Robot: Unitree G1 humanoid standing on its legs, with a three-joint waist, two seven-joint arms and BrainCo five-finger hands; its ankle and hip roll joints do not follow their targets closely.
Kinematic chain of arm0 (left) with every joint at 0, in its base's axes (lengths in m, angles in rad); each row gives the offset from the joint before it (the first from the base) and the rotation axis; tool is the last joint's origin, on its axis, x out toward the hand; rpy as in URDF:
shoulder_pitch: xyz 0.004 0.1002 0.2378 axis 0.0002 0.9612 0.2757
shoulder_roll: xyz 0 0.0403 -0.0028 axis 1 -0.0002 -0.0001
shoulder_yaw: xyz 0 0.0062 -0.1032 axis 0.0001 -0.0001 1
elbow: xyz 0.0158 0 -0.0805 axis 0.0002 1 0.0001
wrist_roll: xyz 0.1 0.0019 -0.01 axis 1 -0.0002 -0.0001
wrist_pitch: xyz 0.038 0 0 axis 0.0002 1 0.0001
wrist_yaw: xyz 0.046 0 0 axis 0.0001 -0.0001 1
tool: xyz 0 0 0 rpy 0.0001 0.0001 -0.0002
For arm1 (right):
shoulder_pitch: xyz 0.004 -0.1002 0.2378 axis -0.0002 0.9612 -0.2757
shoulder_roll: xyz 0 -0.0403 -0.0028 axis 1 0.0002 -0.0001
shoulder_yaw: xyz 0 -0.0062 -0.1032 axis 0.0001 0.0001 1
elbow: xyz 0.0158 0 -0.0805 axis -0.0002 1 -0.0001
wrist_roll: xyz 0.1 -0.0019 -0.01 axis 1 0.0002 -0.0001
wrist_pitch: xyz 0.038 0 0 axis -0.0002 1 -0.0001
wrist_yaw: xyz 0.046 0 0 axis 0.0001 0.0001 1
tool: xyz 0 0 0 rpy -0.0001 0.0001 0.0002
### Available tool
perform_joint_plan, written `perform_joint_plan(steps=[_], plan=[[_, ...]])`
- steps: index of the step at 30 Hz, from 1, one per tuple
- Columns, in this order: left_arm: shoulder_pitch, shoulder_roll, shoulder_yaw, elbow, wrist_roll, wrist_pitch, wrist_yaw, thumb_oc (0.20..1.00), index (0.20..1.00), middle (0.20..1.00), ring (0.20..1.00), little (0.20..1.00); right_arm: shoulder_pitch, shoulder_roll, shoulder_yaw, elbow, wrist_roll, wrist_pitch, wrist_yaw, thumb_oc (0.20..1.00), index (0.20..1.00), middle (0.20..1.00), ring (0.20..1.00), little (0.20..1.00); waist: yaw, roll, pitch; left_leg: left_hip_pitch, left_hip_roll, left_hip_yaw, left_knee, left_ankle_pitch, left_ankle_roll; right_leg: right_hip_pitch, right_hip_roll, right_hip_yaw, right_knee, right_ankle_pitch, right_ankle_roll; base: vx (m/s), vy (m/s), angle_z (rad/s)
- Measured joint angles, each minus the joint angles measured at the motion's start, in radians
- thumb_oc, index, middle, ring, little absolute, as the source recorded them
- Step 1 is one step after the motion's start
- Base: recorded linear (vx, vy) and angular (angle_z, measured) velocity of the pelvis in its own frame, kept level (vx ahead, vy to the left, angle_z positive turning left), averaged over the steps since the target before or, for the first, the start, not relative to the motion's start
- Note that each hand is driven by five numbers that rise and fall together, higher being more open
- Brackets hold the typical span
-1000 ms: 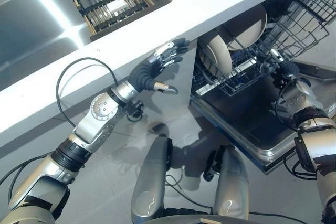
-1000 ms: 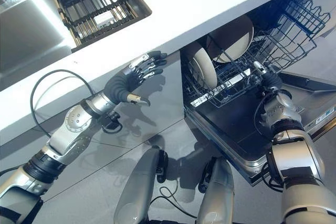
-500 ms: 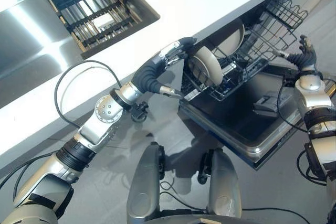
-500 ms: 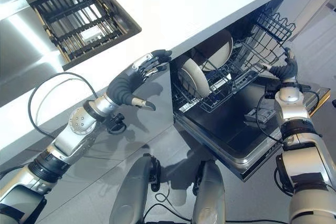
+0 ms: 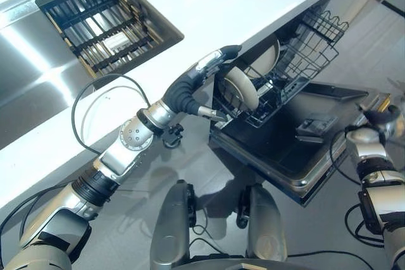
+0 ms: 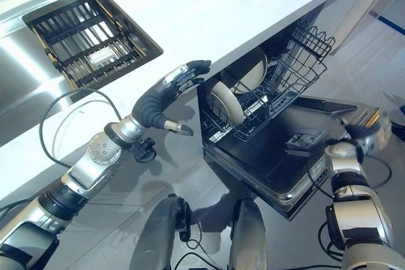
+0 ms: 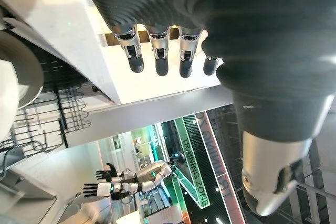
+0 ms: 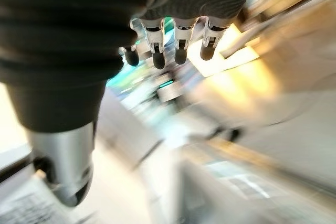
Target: Pick up plates and place into dishwasher.
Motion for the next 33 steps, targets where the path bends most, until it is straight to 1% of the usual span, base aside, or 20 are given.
perform_joint_plan(steps=[3,5,8,10,12,14,15,17,19,21,22,23,25,27,28,30,32,33], plan=[[0.000,0.001,-0.035,0.000,0.000,-0.004,0.019,1.000,1.000,1.000,1.000,1.000,0.022,0.015,-0.014,0.076,0.100,0.030,0.009,1.000,1.000,1.000,1.000,1.000,0.001,0.005,-0.005,-0.009,-0.002,0.004,0.005,0.000,0.000,-0.014,0.000,0.011,0.009,-0.001,0.001,-0.02,-0.030,-0.03],[0.001,0.000,-0.060,0.000,0.001,-0.005,0.024,1.000,1.000,1.000,1.000,1.000,0.038,0.015,-0.015,0.117,0.155,0.048,0.036,1.000,1.000,1.000,1.000,1.000,-0.001,0.013,-0.013,-0.022,-0.002,0.005,0.010,0.000,0.000,-0.030,0.000,0.014,0.017,-0.001,0.002,-0.01,-0.035,-0.01],[0.005,-0.007,-0.069,-0.001,0.001,-0.005,0.029,1.000,1.000,1.000,1.000,1.000,0.054,0.019,-0.014,0.166,0.273,0.080,0.114,1.000,1.000,1.000,1.000,1.000,0.001,0.031,-0.025,-0.035,-0.003,0.003,0.018,0.000,-0.001,-0.044,-0.002,0.014,0.031,-0.006,0.002,0.00,-0.050,0.02],[0.011,-0.009,-0.071,-0.001,0.001,-0.005,0.032,1.000,1.000,1.000,1.000,1.000,0.061,0.034,-0.014,0.193,0.325,0.097,0.168,1.000,1.000,1.000,1.000,1.000,0.001,0.039,-0.030,-0.035,-0.007,0.001,0.020,0.000,-0.002,-0.046,-0.007,0.013,0.040,-0.012,0.004,-0.02,-0.062,0.05],[0.011,-0.010,-0.071,-0.003,0.001,-0.005,0.033,1.000,1.000,1.000,1.000,1.000,0.060,0.046,-0.003,0.205,0.351,0.100,0.221,1.000,1.000,1.000,1.000,1.000,0.001,0.050,-0.032,-0.045,-0.011,-0.004,0.028,0.000,-0.004,-0.053,-0.011,0.012,0.050,-0.017,0.001,-0.04,-0.064,0.08],[0.012,-0.012,-0.072,-0.010,0.001,-0.005,0.032,1.000,1.000,1.000,1.000,1.000,0.058,0.038,-0.002,0.214,0.393,0.096,0.265,1.000,1.000,1.000,1.000,1.000,0.003,0.061,-0.033,-0.068,-0.015,-0.009,0.042,0.000,-0.005,-0.076,-0.013,0.011,0.067,-0.019,0.000,-0.04,-0.054,0.07],[0.012,-0.011,-0.072,-0.010,0.000,-0.001,0.032,1.000,1.000,1.000,1.000,1.000,0.057,0.030,0.000,0.218,0.428,0.089,0.306,1.000,1.000,1.000,1.000,1.000,0.001,0.062,-0.032,-0.082,-0.018,-0.014,0.054,-0.001,-0.007,-0.089,-0.014,0.012,0.078,-0.022,-0.002,-0.06,-0.057,0.03],[0.010,-0.011,-0.072,-0.010,-0.001,0.005,0.027,1.000,1.000,1.000,1.000,1.000,0.057,0.007,0.003,0.225,0.469,0.085,0.423,1.000,1.000,1.000,1.000,1.000,0.000,0.066,-0.028,-0.111,-0.017,-0.018,0.078,-0.004,-0.010,-0.117,-0.013,0.013,0.100,-0.024,-0.003,-0.06,-0.038,-0.01],[0.011,-0.010,-0.071,-0.011,-0.002,0.019,0.018,1.000,1.000,1.000,1.000,1.000,0.056,-0.016,0.034,0.225,0.506,0.089,0.540,1.000,1.000,1.000,1.000,1.000,0.000,0.071,-0.024,-0.133,-0.019,-0.023,0.093,-0.006,-0.015,-0.140,-0.013,0.015,0.120,-0.025,-0.002,-0.08,-0.047,-0.04],[0.009,-0.008,-0.062,-0.013,-0.008,0.031,0.003,1.000,1.000,1.000,1.000,1.000,0.055,-0.063,0.071,0.226,0.559,0.103,0.696,1.000,1.000,1.000,1.000,1.000,0.000,0.077,-0.006,-0.146,-0.022,-0.034,0.110,-0.003,-0.016,-0.155,-0.011,0.018,0.137,-0.024,-0.006,-0.03,-0.058,-0.06],[0.008,-0.007,-0.057,-0.016,-0.012,0.038,-0.007,1.000,1.000,1.000,1.000,1.000,0.054,-0.072,0.087,0.226,0.604,0.111,0.772,1.000,1.000,1.000,1.000,1.000,0.000,0.081,-0.002,-0.159,-0.026,-0.042,0.114,-0.005,-0.021,-0.168,-0.009,0.018,0.145,-0.027,-0.002,0.04,-0.057,-0.02],[0.008,-0.005,-0.053,-0.020,-0.015,0.047,-0.017,1.000,1.000,1.000,1.000,1.000,0.054,-0.082,0.097,0.228,0.654,0.122,0.833,1.000,1.000,1.000,1.000,1.000,0.000,0.082,0.000,-0.177,-0.035,-0.051,0.116,-0.004,-0.022,-0.181,-0.009,0.024,0.150,-0.029,-0.006,0.03,-0.068,-0.04],[0.006,0.004,-0.043,-0.021,-0.025,0.059,-0.034,1.000,1.000,1.000,1.000,1.000,0.049,-0.078,0.099,0.227,0.708,0.123,0.952,1.000,1.000,1.000,1.000,1.000,0.002,0.086,0.015,-0.188,-0.035,-0.066,0.116,-0.003,-0.024,-0.193,0.005,0.017,0.150,-0.025,-0.017,-0.05,-0.048,-0.10],[0.005,0.005,-0.018,-0.021,-0.047,0.078,-0.049,1.000,1.000,1.000,1.000,1.000,0.021,-0.063,0.135,0.192,0.689,0.125,1.096,1.000,1.000,1.000,1.000,1.000,0.003,0.084,0.032,-0.193,-0.035,-0.080,0.118,-0.001,-0.027,-0.202,0.011,0.015,0.151,-0.019,-0.030,-0.04,-0.051,-0.17],[-0.003,0.005,-0.012,-0.021,-0.052,0.084,-0.050,1.000,1.000,1.000,1.000,1.000,-0.003,-0.058,0.147,0.212,0.691,0.127,1.120,1.000,1.000,1.000,1.000,1.000,0.004,0.086,0.040,-0.196,-0.036,-0.087,0.117,-0.001,-0.027,-0.205,0.014,0.011,0.151,-0.018,-0.035,-0.03,-0.056,-0.12],[-0.009,0.011,0.009,-0.019,-0.065,0.087,-0.080,1.000,1.000,1.000,1.000,1.000,-0.006,-0.085,0.192,0.201,0.709,0.155,1.217,1.000,1.000,1.000,1.000,1.000,0.004,0.085,0.045,-0.211,-0.035,-0.100,0.118,0.000,-0.028,-0.215,0.020,-0.003,0.152,-0.018,-0.044,-0.01,-0.046,-0.01],[-0.006,0.025,0.053,-0.017,-0.102,0.087,-0.113,1.000,1.000,1.000,1.000,1.000,-0.006,-0.106,0.233,0.196,0.733,0.174,1.319,1.000,1.000,1.000,1.000,1.000,0.005,0.084,0.050,-0.220,-0.033,-0.111,0.121,0.002,-0.032,-0.219,0.020,-0.023,0.153,-0.016,-0.057,0.01,-0.044,0.00],[-0.004,0.033,0.072,-0.014,-0.122,0.087,-0.132,1.000,1.000,1.000,1.000,1.000,-0.006,-0.119,0.262,0.182,0.745,0.183,1.354,1.000,1.000,1.000,1.000,1.000,0.005,0.084,0.051,-0.220,-0.030,-0.117,0.121,0.006,-0.039,-0.219,0.019,-0.032,0.154,-0.017,-0.063,0.01,-0.043,-0.08]])
